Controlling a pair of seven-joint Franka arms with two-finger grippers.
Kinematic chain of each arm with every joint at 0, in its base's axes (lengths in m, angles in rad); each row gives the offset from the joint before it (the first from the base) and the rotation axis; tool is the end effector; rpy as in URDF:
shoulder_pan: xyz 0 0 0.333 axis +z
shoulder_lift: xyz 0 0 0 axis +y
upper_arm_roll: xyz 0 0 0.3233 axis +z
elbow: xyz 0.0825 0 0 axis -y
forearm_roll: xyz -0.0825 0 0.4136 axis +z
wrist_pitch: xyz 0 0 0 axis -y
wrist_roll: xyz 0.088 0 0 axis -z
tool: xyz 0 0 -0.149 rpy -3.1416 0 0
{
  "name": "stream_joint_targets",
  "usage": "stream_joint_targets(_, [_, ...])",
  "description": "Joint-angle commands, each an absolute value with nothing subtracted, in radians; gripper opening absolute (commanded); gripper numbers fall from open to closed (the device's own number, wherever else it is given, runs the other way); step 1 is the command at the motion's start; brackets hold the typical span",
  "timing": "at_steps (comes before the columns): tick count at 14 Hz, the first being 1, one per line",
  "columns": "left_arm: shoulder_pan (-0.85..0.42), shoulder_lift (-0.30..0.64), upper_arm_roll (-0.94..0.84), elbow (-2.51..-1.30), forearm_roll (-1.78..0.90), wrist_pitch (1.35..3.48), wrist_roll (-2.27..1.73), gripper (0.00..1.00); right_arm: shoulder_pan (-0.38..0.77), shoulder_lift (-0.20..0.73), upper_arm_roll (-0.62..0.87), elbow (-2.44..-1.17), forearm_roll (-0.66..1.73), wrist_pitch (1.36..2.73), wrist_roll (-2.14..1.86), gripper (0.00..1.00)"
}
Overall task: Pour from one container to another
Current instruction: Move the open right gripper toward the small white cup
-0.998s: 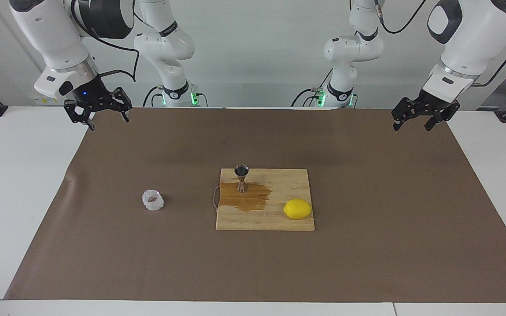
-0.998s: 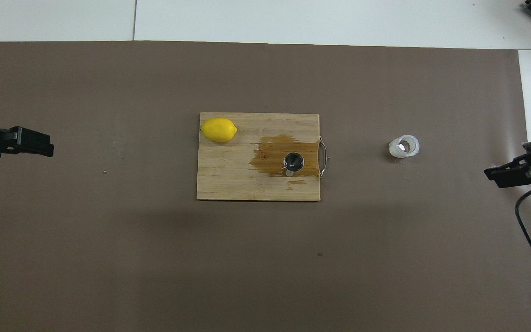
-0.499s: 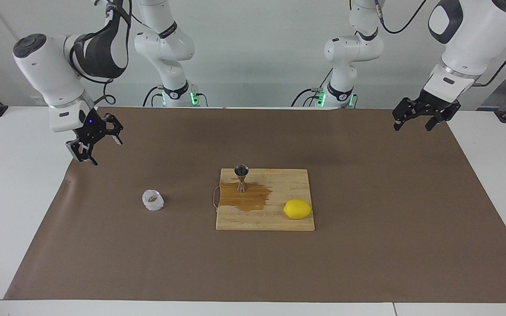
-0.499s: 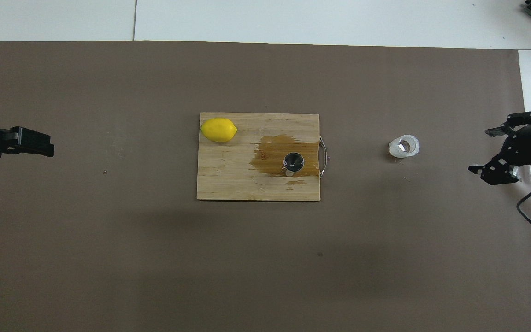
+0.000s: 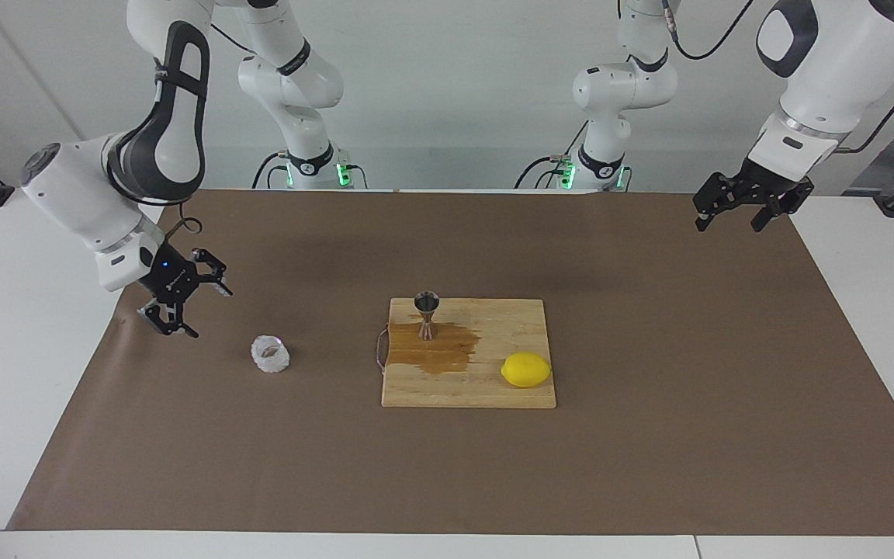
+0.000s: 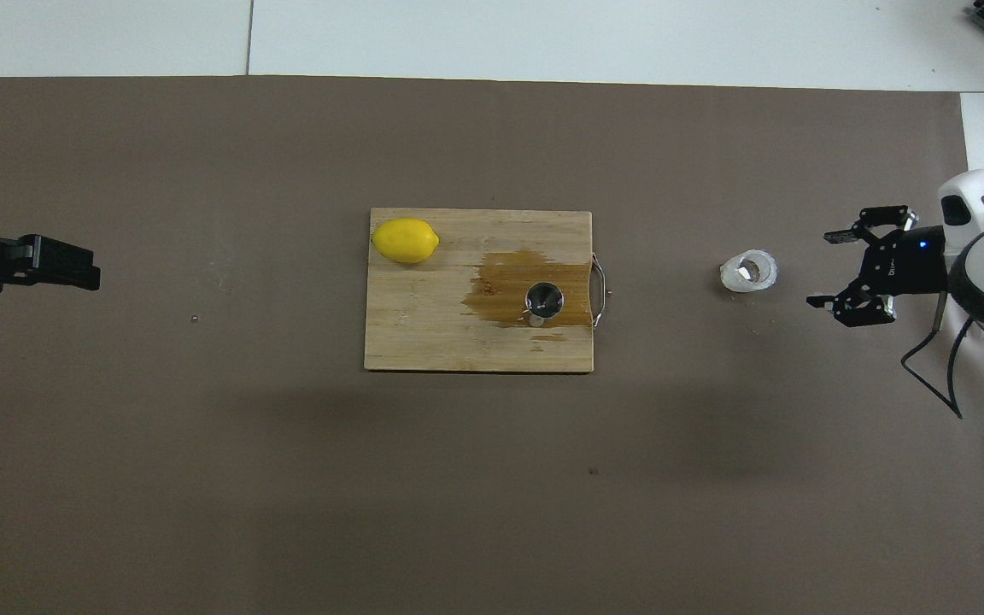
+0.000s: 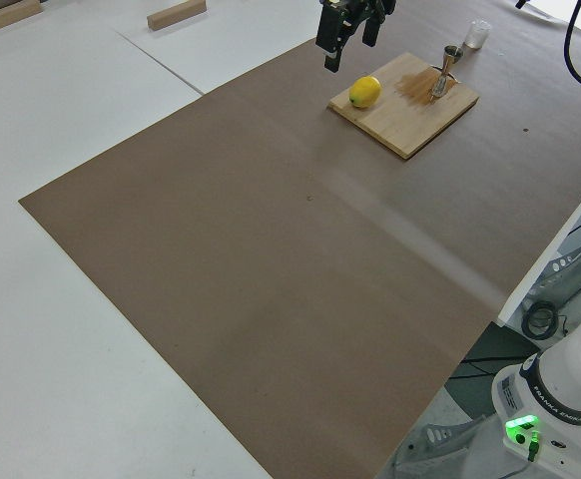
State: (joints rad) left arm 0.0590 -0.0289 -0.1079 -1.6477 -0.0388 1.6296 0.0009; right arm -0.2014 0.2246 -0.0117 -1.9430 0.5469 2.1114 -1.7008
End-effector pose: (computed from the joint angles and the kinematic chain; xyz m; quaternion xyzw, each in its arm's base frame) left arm 0.5789 -0.0346 0.5731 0.9995 -0.0238 0.0049 0.0179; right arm 0.6221 -0.0906 0.3217 -0.8069 -0.5450 -0.1695 0.1523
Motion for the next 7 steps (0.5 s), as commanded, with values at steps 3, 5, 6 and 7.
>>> stream_joint_targets(3, [0.075, -0.046, -0.118, -1.663, -0.052, 1.623, 0.009, 1.00, -0.207, 0.360, -0.008, -1.953, 0.774, 2.158, -1.938, 1.00])
stream_joint_targets(5, [0.075, -0.046, -0.117, -1.663, -0.052, 1.623, 0.009, 1.00, -0.198, 0.390, -0.002, -1.951, 0.819, 2.206, -1.988, 1.00])
stream_joint_targets(6, [0.075, -0.046, -0.118, -1.663, -0.052, 1.623, 0.009, 1.00, -0.196, 0.394, 0.002, -1.951, 0.821, 2.210, -1.991, 1.00])
stream_joint_targets(7, [0.075, -0.046, -0.118, -1.663, -0.052, 1.623, 0.009, 1.00, -0.196, 0.406, 0.002, -1.951, 0.825, 2.210, -1.991, 1.00])
